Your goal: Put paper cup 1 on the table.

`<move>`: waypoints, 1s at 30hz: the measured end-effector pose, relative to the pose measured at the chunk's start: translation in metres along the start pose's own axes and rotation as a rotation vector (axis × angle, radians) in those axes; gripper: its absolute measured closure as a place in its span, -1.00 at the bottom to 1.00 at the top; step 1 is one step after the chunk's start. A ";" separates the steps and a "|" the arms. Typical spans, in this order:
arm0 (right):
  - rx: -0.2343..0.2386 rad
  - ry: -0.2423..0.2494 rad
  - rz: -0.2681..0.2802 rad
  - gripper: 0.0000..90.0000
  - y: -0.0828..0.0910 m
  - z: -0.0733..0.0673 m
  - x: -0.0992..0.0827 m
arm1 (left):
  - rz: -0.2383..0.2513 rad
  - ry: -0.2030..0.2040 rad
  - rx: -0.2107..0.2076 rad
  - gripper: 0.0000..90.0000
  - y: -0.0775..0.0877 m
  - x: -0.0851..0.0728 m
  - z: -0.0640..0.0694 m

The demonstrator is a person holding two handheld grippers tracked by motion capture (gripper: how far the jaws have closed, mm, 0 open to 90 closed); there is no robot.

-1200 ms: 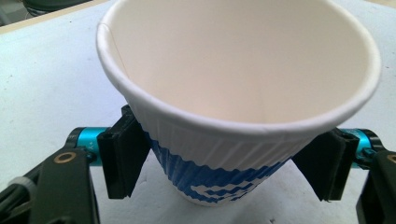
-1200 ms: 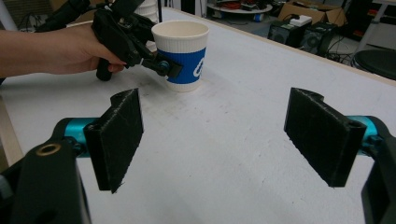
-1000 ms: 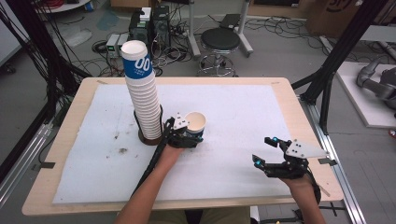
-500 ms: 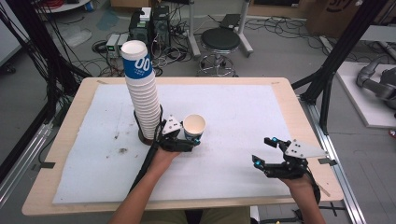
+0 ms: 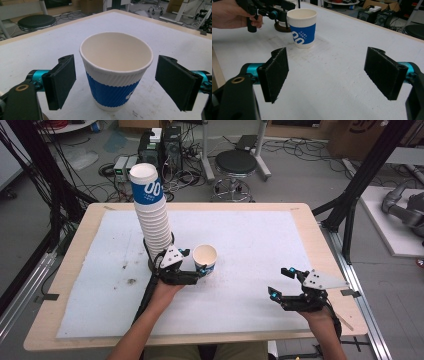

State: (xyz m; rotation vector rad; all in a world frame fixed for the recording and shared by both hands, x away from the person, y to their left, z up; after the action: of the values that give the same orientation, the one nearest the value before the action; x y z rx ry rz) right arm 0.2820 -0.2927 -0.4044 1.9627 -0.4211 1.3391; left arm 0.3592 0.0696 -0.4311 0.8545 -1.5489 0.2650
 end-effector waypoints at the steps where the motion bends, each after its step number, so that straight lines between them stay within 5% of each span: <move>1: -0.001 0.000 0.003 -0.55 0.000 0.000 0.000 | -0.003 0.004 -0.001 -0.63 0.001 0.000 0.001; 7: -0.002 -0.007 -0.001 -0.55 0.000 0.001 -0.001 | 0.019 -0.006 -0.032 -0.63 0.015 0.001 0.002; 16: -0.014 -0.006 -0.005 -0.55 0.000 0.002 -0.001 | 0.135 0.014 -0.091 -0.63 0.054 0.005 0.000; 30: -0.039 -0.008 -0.009 -0.55 -0.003 0.005 0.000 | 0.198 0.033 -0.010 -0.62 0.102 -0.011 -0.021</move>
State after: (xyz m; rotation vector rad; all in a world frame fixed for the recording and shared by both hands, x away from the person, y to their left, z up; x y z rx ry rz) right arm 0.2868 -0.2944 -0.4063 1.9364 -0.4384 1.3083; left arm 0.3083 0.1571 -0.4056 0.6861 -1.6045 0.4124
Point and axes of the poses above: each handheld gripper's, and its own axes: y roughly backward along the jaws, x roughly out of its top, z roughly to its right, the point moved 3 cm from there along -y, roughly forward along the jaws, and after that the axes turned 14 degrees about -y, right-handed, at the moved point
